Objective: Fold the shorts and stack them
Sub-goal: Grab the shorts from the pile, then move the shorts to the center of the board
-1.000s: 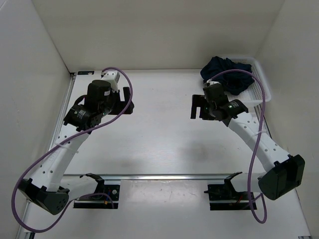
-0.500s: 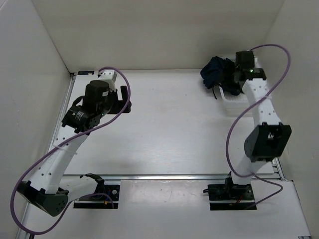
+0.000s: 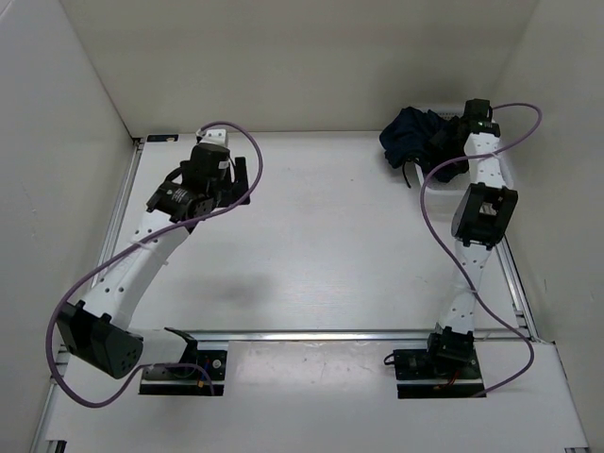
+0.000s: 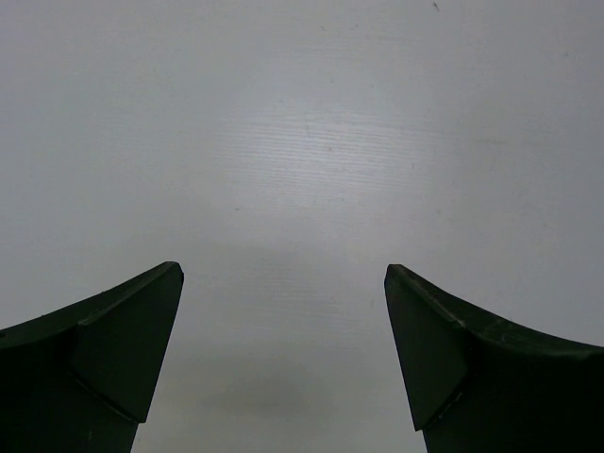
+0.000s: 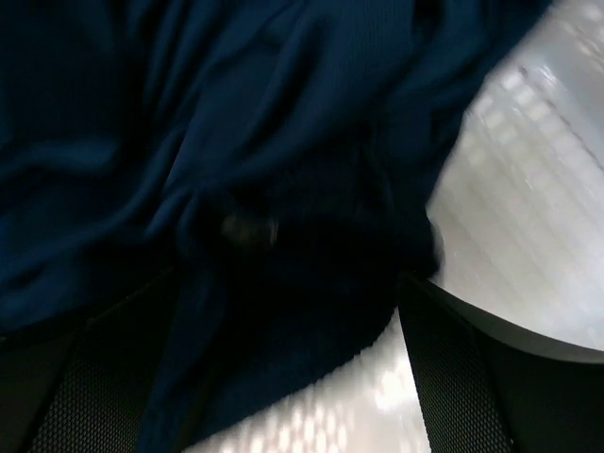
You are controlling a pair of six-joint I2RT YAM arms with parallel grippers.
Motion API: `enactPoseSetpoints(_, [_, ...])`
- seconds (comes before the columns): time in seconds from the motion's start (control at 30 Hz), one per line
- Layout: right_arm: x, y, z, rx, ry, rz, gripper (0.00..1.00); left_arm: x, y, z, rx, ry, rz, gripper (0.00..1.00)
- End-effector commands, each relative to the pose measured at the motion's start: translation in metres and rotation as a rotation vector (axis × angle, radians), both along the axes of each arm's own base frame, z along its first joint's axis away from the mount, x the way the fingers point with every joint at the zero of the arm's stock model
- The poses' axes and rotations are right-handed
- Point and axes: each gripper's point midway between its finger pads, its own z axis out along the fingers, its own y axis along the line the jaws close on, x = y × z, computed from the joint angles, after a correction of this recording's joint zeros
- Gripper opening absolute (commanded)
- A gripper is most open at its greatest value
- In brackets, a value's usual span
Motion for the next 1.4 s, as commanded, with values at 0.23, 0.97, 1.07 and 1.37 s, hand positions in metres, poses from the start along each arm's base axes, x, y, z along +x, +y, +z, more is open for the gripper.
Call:
enactPoseSetpoints(0.23, [0.060, -0.001, -0.008, 0.056, -0.195, -0.023, 0.51, 0.026, 0.020, -0.013, 0.101, -0.015, 0.148, 1.00])
enactPoseSetpoints(0.97, [-0.072, 0.160, 0.389, 0.047, -0.865, 0.523, 0.00, -0.012, 0.036, 0.063, -0.162, -0.183, 0.157, 1.00])
enactPoseSetpoints(1.07, [-0.111, 0.221, 0.421, 0.045, -0.926, 0.617, 0.00, -0.019, 0.051, 0.076, -0.192, -0.200, 0.198, 1.00])
enactPoseSetpoints(1.37, [-0.219, 0.380, 0.323, 0.140, -0.672, 0.878, 0.00, -0.036, 0.064, 0.101, -0.259, -0.213, 0.152, 1.00])
